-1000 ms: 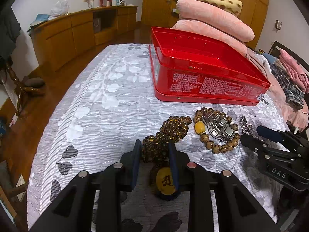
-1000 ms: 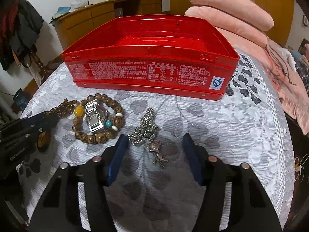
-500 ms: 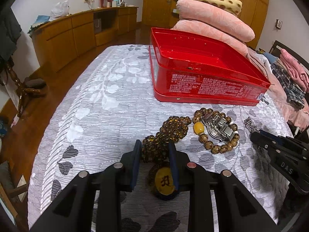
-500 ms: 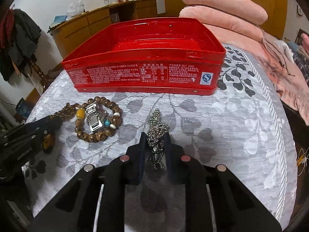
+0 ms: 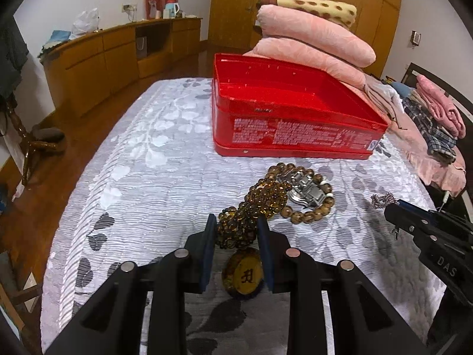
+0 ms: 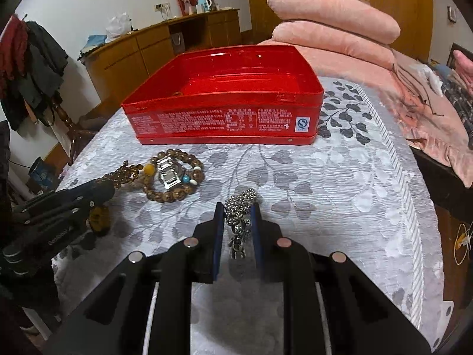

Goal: Organize jewelry
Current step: 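Carry the bead strand and silver chain into the red tin and open both tools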

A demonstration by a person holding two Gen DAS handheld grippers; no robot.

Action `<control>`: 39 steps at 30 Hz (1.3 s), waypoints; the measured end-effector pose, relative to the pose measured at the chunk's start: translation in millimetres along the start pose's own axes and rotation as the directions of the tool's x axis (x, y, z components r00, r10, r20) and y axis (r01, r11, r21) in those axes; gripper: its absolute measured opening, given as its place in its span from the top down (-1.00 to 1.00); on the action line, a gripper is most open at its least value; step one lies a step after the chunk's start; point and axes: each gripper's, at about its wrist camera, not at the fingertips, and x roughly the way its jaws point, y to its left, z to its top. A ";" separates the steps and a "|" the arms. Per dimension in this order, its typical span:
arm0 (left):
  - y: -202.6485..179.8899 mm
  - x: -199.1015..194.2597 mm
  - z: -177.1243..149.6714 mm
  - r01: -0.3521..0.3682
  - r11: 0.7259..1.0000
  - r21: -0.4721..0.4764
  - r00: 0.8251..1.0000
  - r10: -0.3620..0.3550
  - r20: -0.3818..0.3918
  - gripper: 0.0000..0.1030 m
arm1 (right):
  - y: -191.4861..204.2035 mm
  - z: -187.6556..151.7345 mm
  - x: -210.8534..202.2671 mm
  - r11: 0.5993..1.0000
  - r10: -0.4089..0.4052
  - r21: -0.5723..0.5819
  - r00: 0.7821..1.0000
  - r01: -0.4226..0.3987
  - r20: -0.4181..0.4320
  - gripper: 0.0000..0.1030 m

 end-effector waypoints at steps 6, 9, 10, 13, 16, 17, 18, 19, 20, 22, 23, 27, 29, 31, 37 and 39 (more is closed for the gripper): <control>-4.2 -16.2 2.9 0.002 1.000 0.005 0.999 -0.002 0.032 0.47 | 5.0 1.7 -15.9 1.000 -0.002 -0.012 1.000 0.002 0.030 0.68; -4.7 -22.0 4.1 -0.002 1.000 0.007 0.999 0.002 0.046 0.47 | 7.7 3.4 -20.5 1.000 -0.002 -0.018 0.999 0.003 0.039 0.68; -5.1 -23.9 5.4 -0.003 1.000 0.007 0.999 0.002 0.052 0.47 | 8.5 4.0 -22.1 1.000 -0.002 -0.020 0.999 0.003 0.042 0.68; -6.0 -26.7 9.8 -0.003 1.000 0.005 0.998 0.003 0.062 0.47 | 10.8 6.6 -24.5 1.000 -0.004 -0.025 0.999 0.005 0.046 0.67; -7.9 -28.9 15.2 -0.002 1.000 0.007 0.997 0.001 0.072 0.47 | 11.1 10.9 -25.2 1.000 -0.003 -0.029 0.999 0.004 0.050 0.68; -8.8 -29.2 17.4 -0.002 1.000 0.009 0.997 0.001 0.075 0.47 | 11.3 12.9 -25.0 0.999 -0.003 -0.031 0.999 0.004 0.051 0.68; -10.1 -29.5 19.4 -0.002 1.000 0.011 0.997 0.001 0.078 0.47 | 11.1 14.8 -24.9 0.999 -0.003 -0.033 0.999 0.004 0.052 0.67; -11.4 -29.6 22.9 0.000 1.000 0.012 0.997 -0.001 0.082 0.47 | 11.1 17.3 -24.7 0.999 -0.002 -0.034 0.999 0.004 0.053 0.68; -12.6 -29.7 26.1 0.002 1.000 0.013 0.996 -0.003 0.085 0.47 | 11.1 20.0 -24.5 0.999 -0.001 -0.036 0.998 0.003 0.055 0.68; -15.1 -30.6 32.4 0.003 1.000 0.017 0.995 -0.004 0.096 0.47 | 11.1 24.4 -24.6 0.999 -0.002 -0.038 0.998 0.004 0.060 0.68; -16.4 -31.1 35.8 0.003 1.000 0.019 0.995 -0.005 0.101 0.47 | 10.7 27.9 -25.2 0.999 -0.003 -0.038 0.998 0.006 0.065 0.68; -21.5 -32.5 48.5 0.009 1.000 0.025 0.993 -0.012 0.120 0.47 | 10.0 42.8 -30.2 0.999 -0.004 -0.045 0.996 0.008 0.091 0.68; -23.7 -31.7 56.3 0.007 1.000 0.028 0.992 -0.011 0.129 0.47 | 9.9 52.3 -32.5 0.999 -0.006 -0.053 0.995 0.011 0.104 0.68; -25.5 -29.8 64.4 0.007 1.000 0.027 0.991 -0.010 0.134 0.47 | 9.2 61.8 -32.7 0.998 -0.005 -0.056 0.994 0.011 0.112 0.68; -30.0 -24.3 87.5 0.007 1.000 0.021 0.989 -0.010 0.151 0.47 | 5.1 82.5 -23.8 0.999 0.005 -0.050 0.994 0.000 0.111 0.72; -31.7 -19.8 94.7 0.003 1.000 0.021 0.989 -0.006 0.150 0.47 | 4.4 88.0 -18.2 0.999 0.011 -0.052 0.995 -0.005 0.104 0.79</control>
